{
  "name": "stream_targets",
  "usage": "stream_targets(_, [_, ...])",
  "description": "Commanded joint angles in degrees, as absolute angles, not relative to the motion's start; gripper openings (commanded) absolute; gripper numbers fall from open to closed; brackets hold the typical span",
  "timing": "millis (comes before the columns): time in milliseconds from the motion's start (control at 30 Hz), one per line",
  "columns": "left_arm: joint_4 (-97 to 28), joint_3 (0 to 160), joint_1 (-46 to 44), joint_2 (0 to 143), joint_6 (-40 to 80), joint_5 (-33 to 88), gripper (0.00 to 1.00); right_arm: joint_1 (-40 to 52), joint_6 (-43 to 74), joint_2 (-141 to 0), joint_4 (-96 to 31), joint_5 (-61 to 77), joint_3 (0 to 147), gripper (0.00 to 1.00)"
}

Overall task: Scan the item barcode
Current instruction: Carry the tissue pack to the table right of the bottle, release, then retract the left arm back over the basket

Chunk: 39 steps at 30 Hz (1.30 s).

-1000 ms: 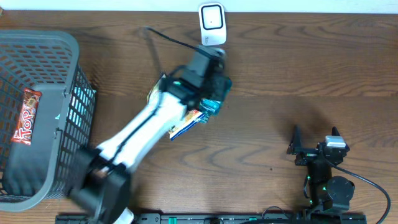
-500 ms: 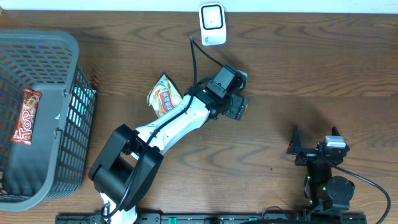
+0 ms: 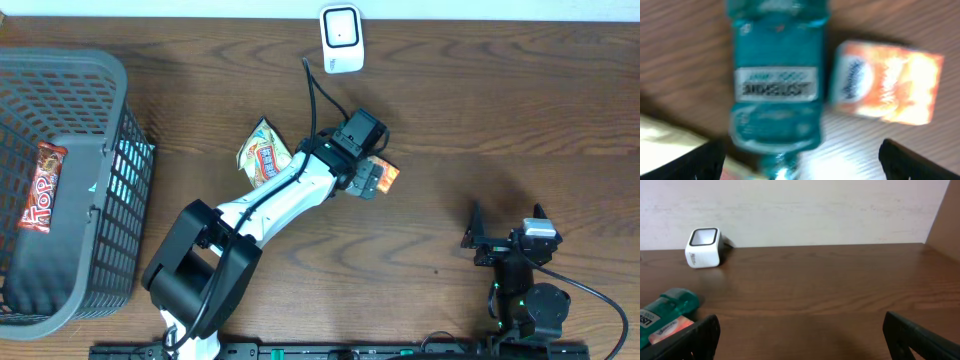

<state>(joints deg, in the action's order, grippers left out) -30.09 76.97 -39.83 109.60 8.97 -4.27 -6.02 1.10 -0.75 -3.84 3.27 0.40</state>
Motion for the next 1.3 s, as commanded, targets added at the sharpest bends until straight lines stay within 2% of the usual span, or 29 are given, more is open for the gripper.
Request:
stream_targets(0, [-31.70,77.38,-39.55,105.80,6.81,-10.87,0.98,-5.58,1.87,-0.78,-4.03,3.57,0.32,0.99])
stream_targets(300, [-31.20,77.41,-39.27,91.35,5.50,-24.43,0.98,-5.58,1.89,-0.78,-4.03,3.55,0.32,0.99])
stream_targets(533, [-22.55,77.49,-36.03,74.30,-2.61,-35.16,0.98,-5.58,1.89,-0.78,-4.03,3.57,0.32,0.99])
stream_targets(700, [-16.29,77.49,-27.90,63.81,-8.08,-41.47,0.98,-5.58,1.87,-0.78,-4.03,3.57,0.32,0.99])
stream_targets(767, [-13.52,77.49,-20.62,59.68,-8.12,-43.38,0.98,-5.58,1.87,-0.78,-4.05,3.57,0.32,0.99])
stream_targets(1000, [-5.28,77.49,-2.68,53.63,-8.14,-43.31,0.98,-5.58,1.87,-0.78,-4.05,3.55,0.32,0.99])
stream_targets(1167, [-7.44,77.47,-0.16,49.80,-7.11,-41.91,0.98,-5.58,1.87,-0.78,-4.03,3.55,0.32,0.99])
stream_targets(1267, [-11.84,77.38,-0.91,46.17,-4.97,-35.55,0.98,-5.58,1.89,-0.78,-4.03,3.57,0.32,0.99])
